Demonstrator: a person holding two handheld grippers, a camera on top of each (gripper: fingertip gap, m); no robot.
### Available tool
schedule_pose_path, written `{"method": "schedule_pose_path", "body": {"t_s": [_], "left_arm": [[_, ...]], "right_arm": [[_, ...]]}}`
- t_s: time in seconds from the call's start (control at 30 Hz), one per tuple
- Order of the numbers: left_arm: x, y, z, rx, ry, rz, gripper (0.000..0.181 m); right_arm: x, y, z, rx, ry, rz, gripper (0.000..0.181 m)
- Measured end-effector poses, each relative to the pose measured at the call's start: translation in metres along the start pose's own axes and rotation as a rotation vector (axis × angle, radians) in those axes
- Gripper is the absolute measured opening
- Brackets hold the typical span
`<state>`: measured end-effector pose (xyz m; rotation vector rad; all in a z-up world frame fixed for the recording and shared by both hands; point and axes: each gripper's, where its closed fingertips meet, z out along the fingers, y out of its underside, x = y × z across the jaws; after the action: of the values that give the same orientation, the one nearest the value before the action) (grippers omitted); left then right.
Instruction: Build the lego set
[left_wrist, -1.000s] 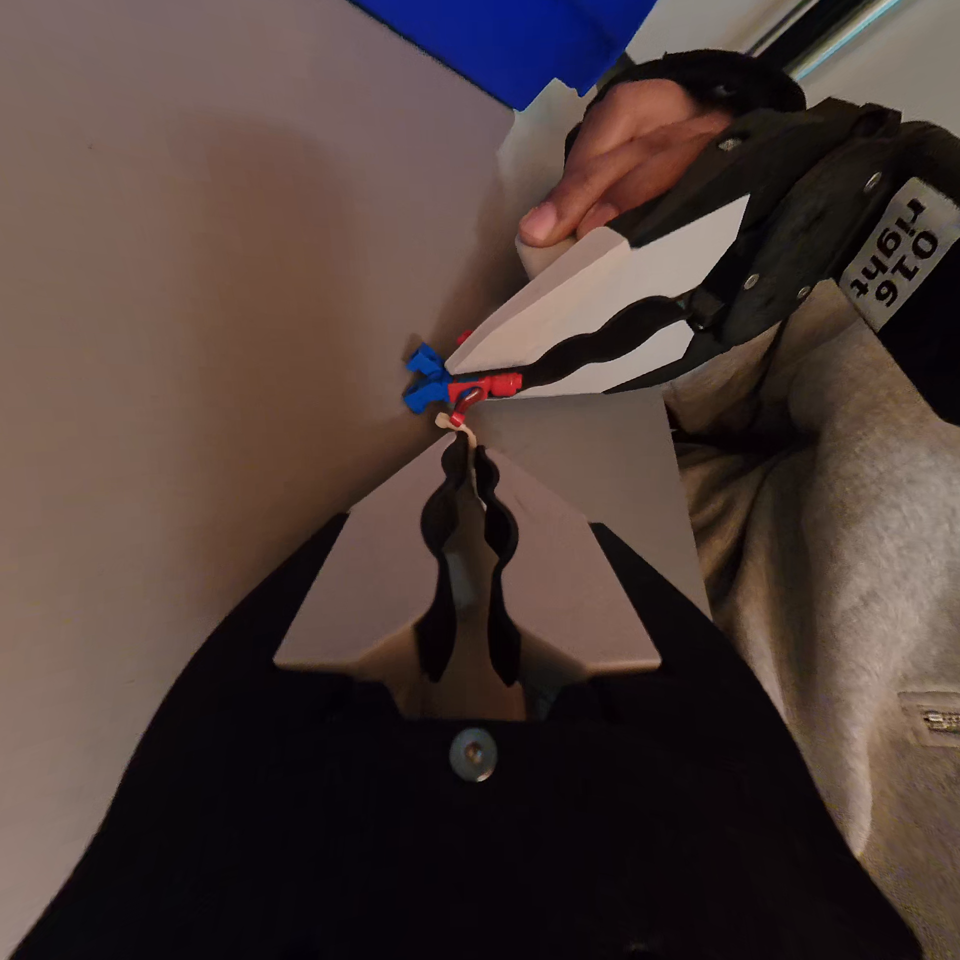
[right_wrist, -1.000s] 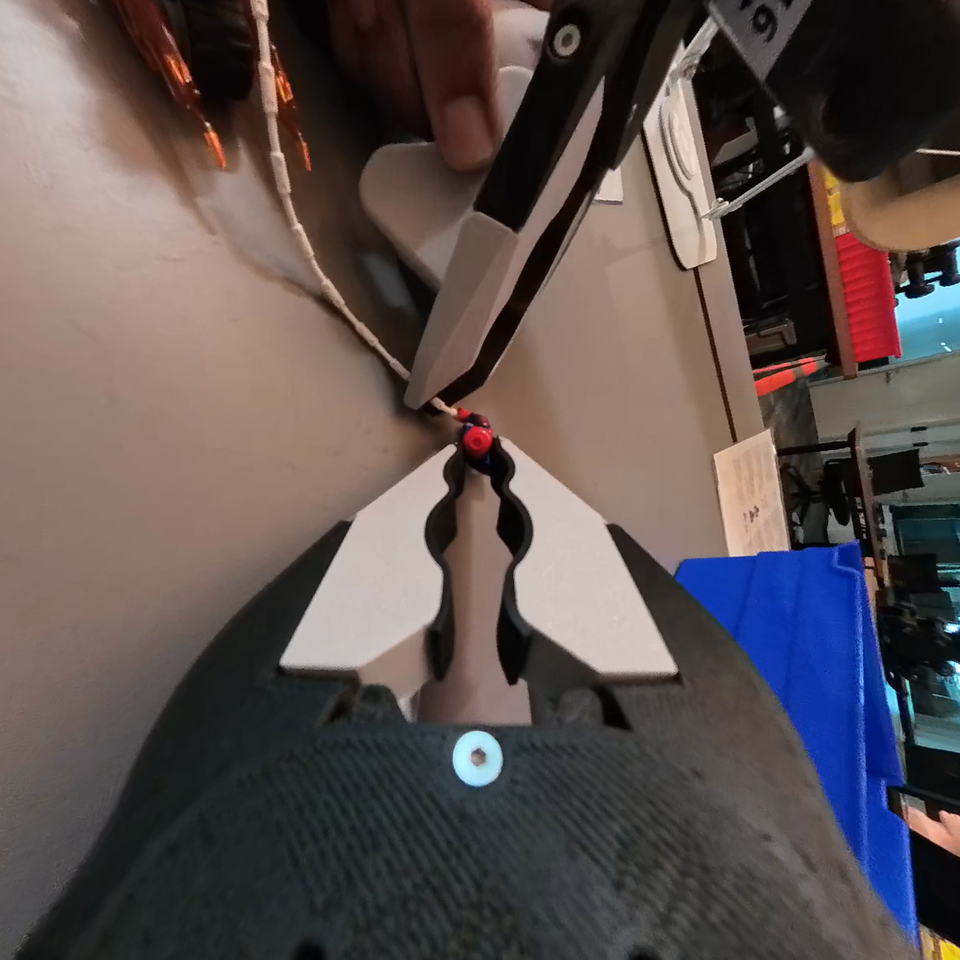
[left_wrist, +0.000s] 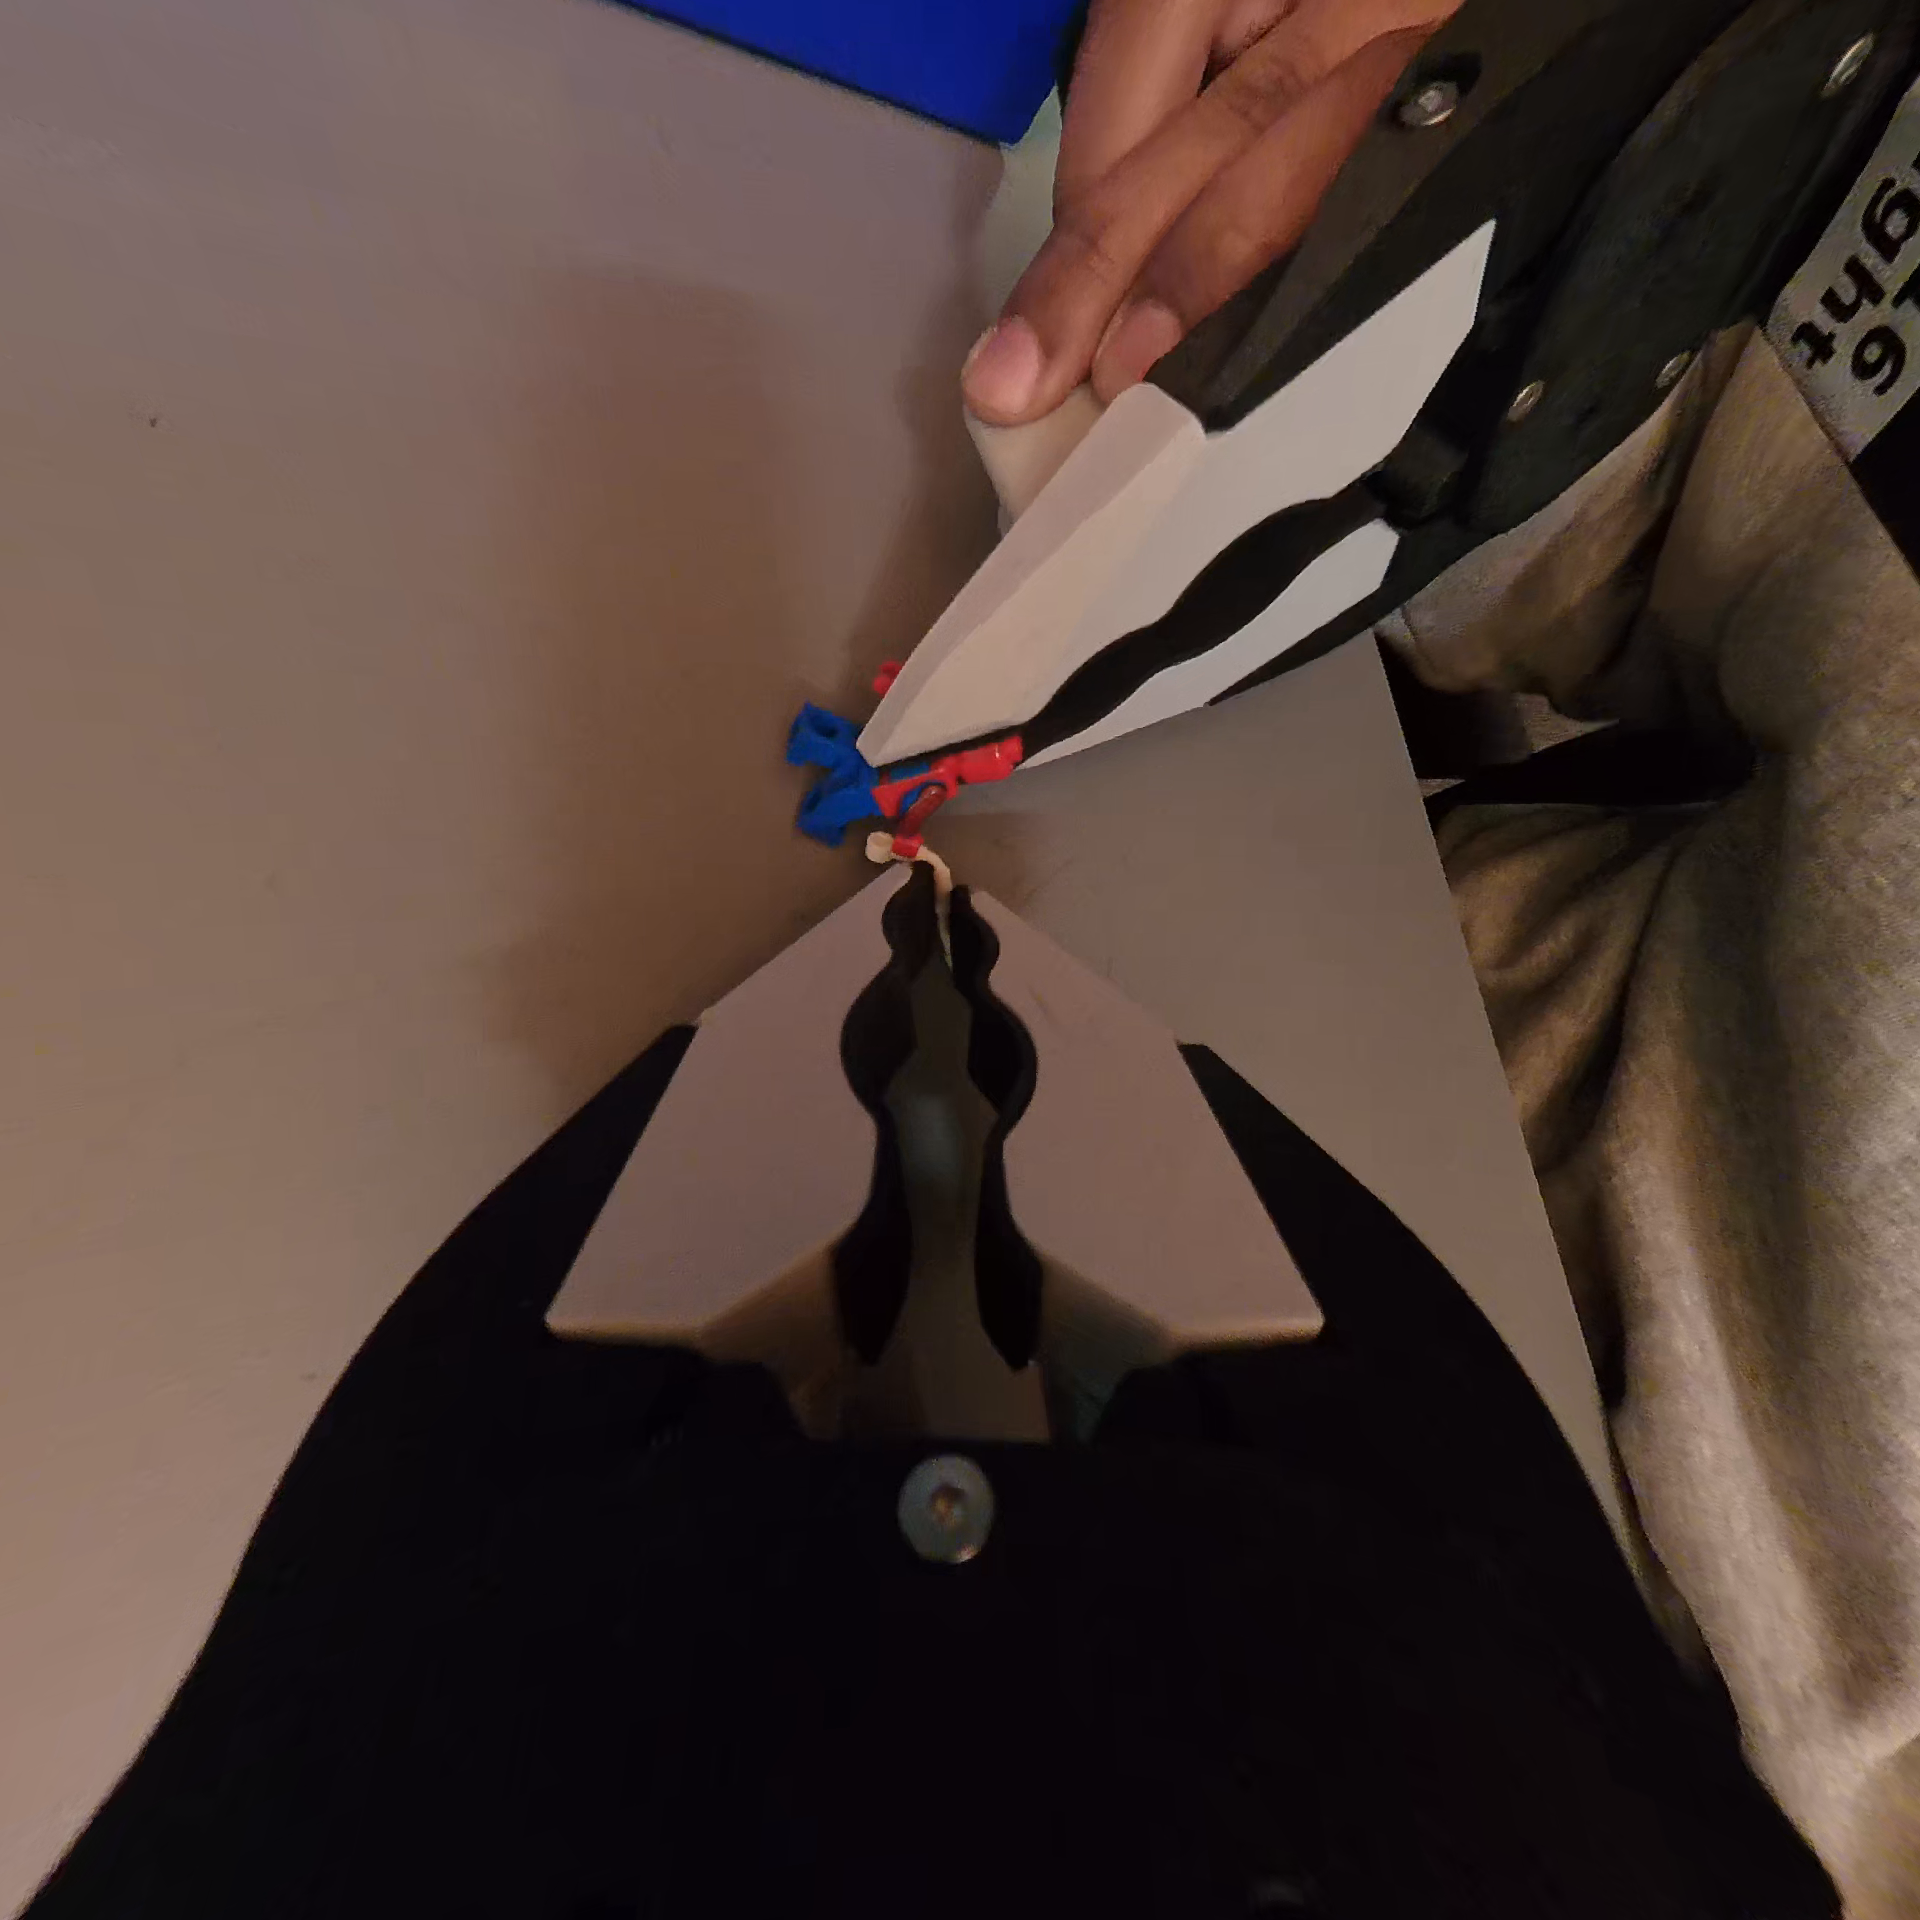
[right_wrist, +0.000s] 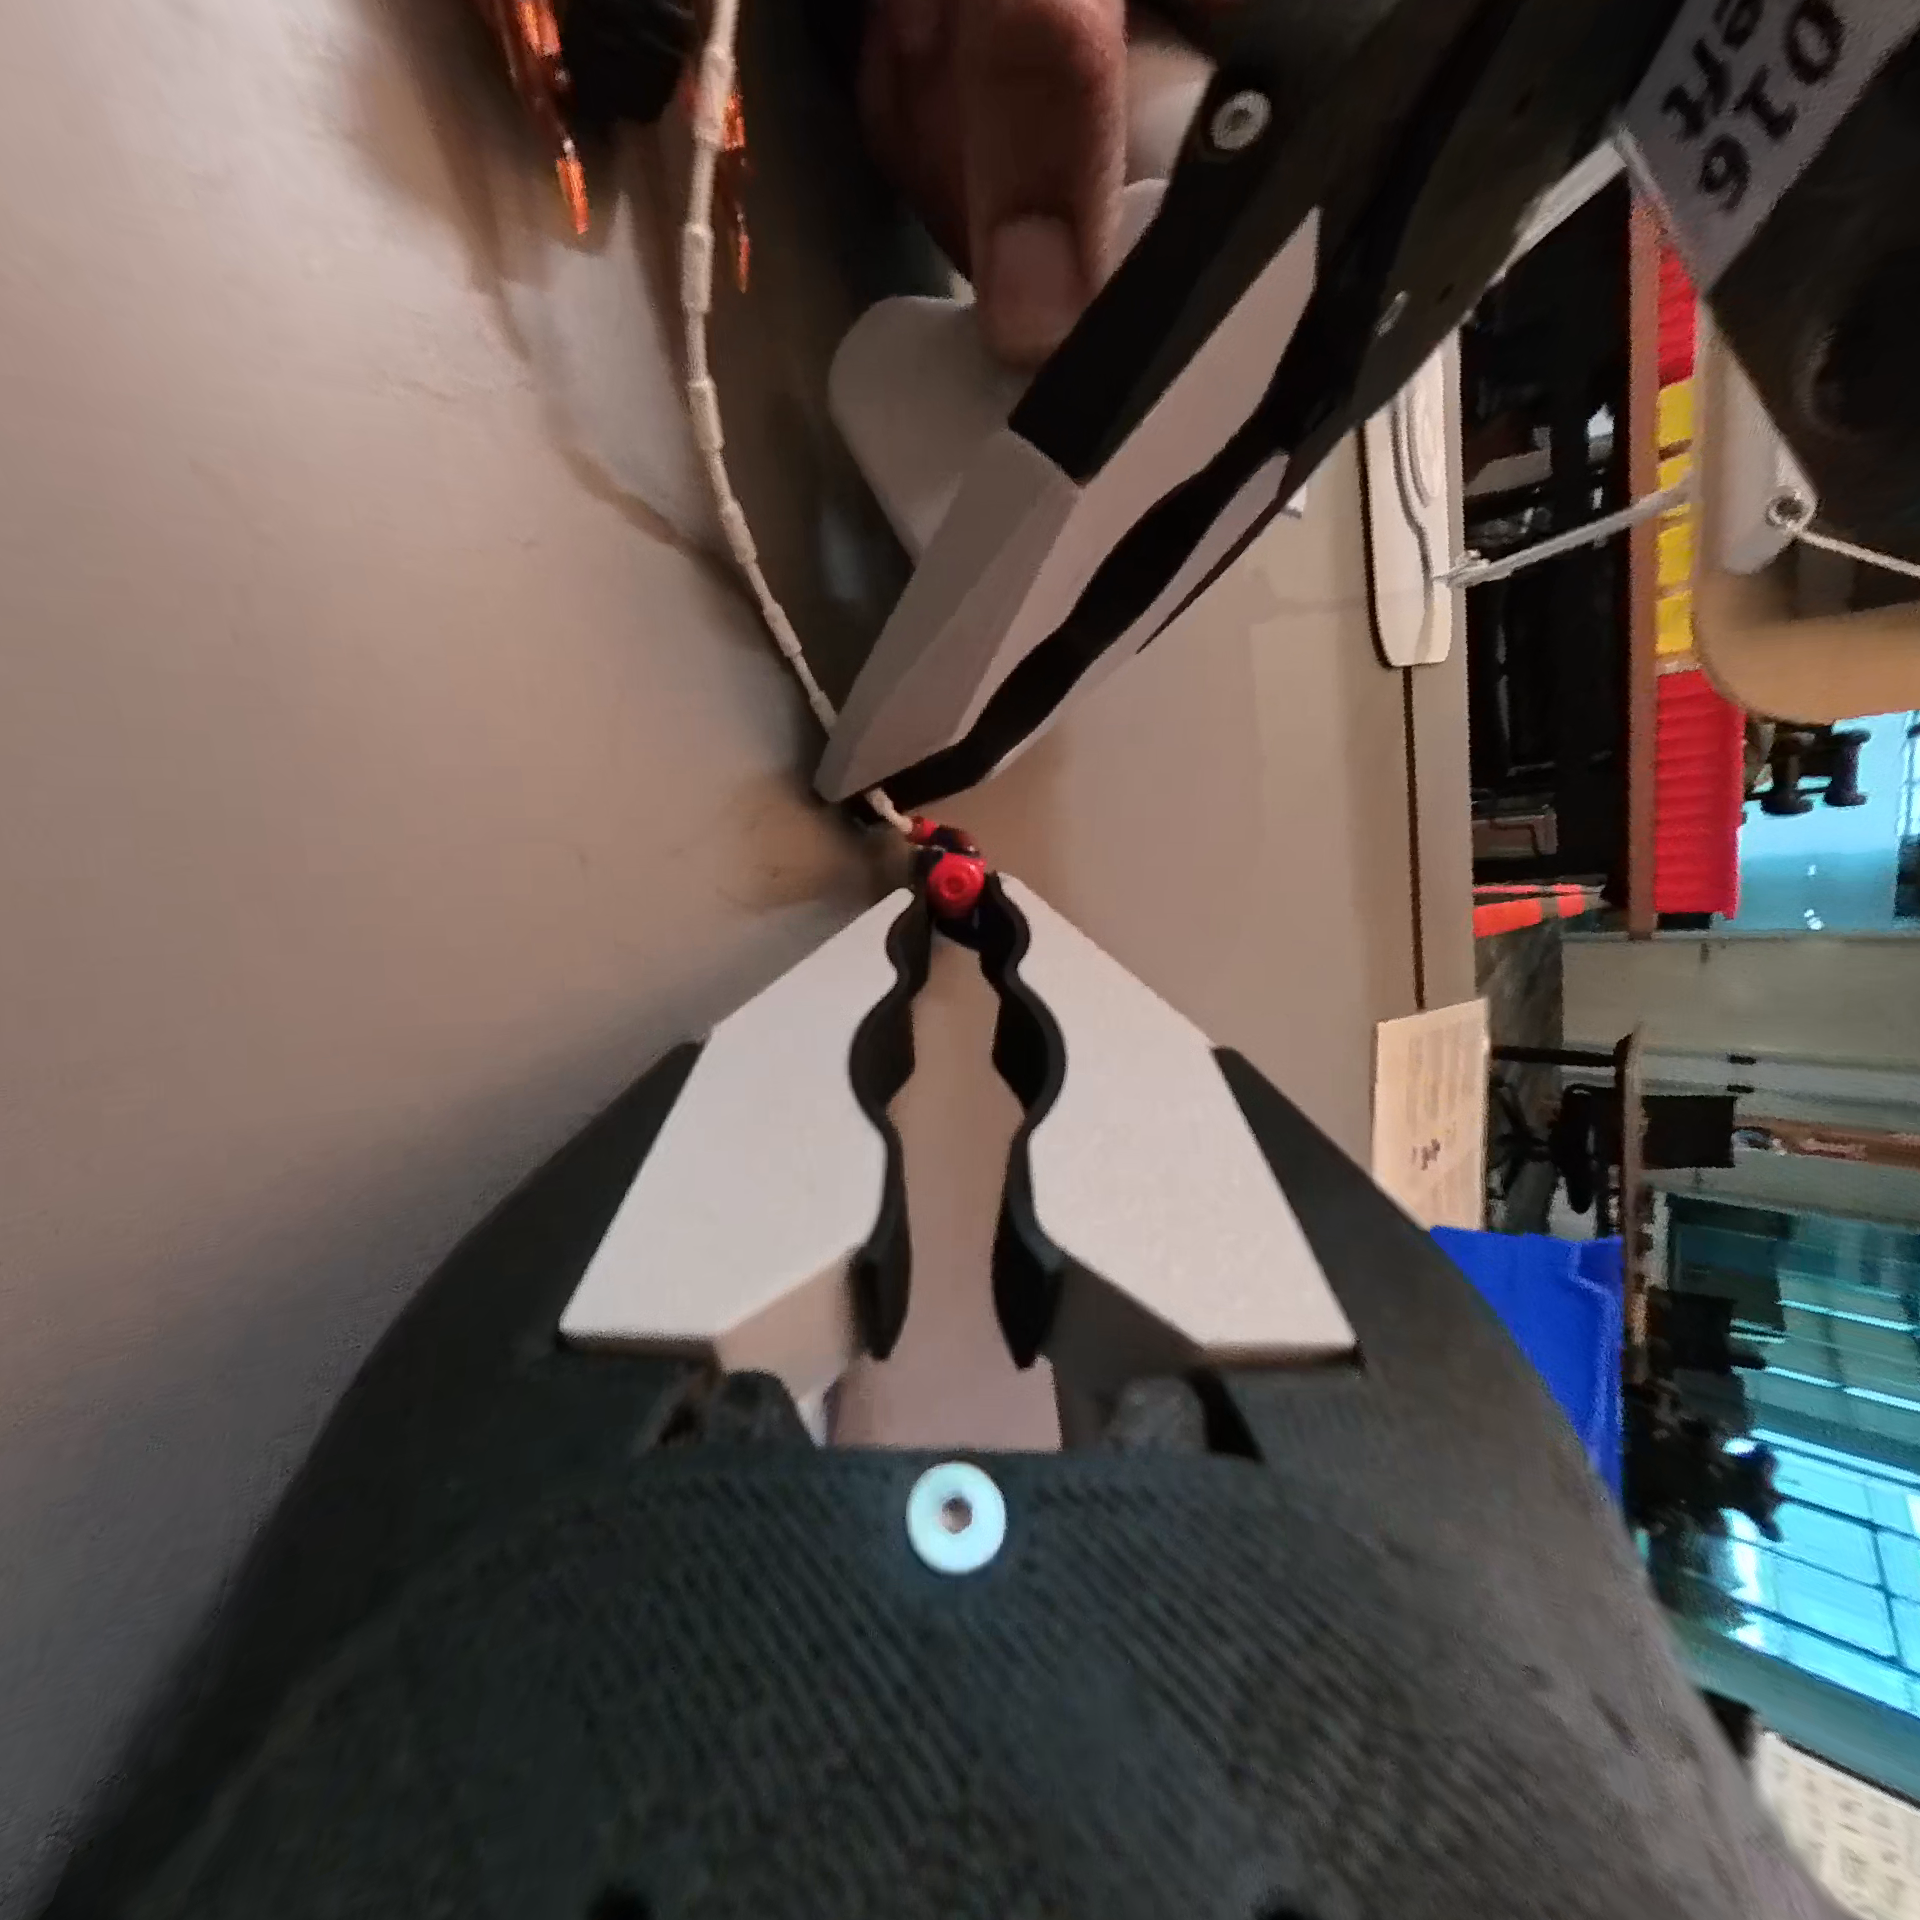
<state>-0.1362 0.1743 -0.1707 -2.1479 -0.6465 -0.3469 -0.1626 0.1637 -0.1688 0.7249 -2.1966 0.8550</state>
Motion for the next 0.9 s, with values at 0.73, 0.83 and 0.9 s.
{"method": "schedule_pose_path", "body": {"t_s": [0.73, 0.83, 0.9], "left_arm": [[-0.0005, 0.0002, -0.0001, 0.005, -0.015, -0.004, 0.000], [-0.0006, 0.0002, -0.0002, 0.007, -0.016, -0.007, 0.000], [-0.0006, 0.0001, -0.0002, 0.007, -0.014, -0.011, 0.000]], "right_arm": [[0.0055, 0.0012, -0.0011, -0.128, 0.151, -0.134, 0.008], [0.0062, 0.0022, -0.0019, -0.171, 0.189, -0.142, 0.008], [0.0068, 0.0034, -0.0023, -0.214, 0.214, -0.151, 0.008]]}}
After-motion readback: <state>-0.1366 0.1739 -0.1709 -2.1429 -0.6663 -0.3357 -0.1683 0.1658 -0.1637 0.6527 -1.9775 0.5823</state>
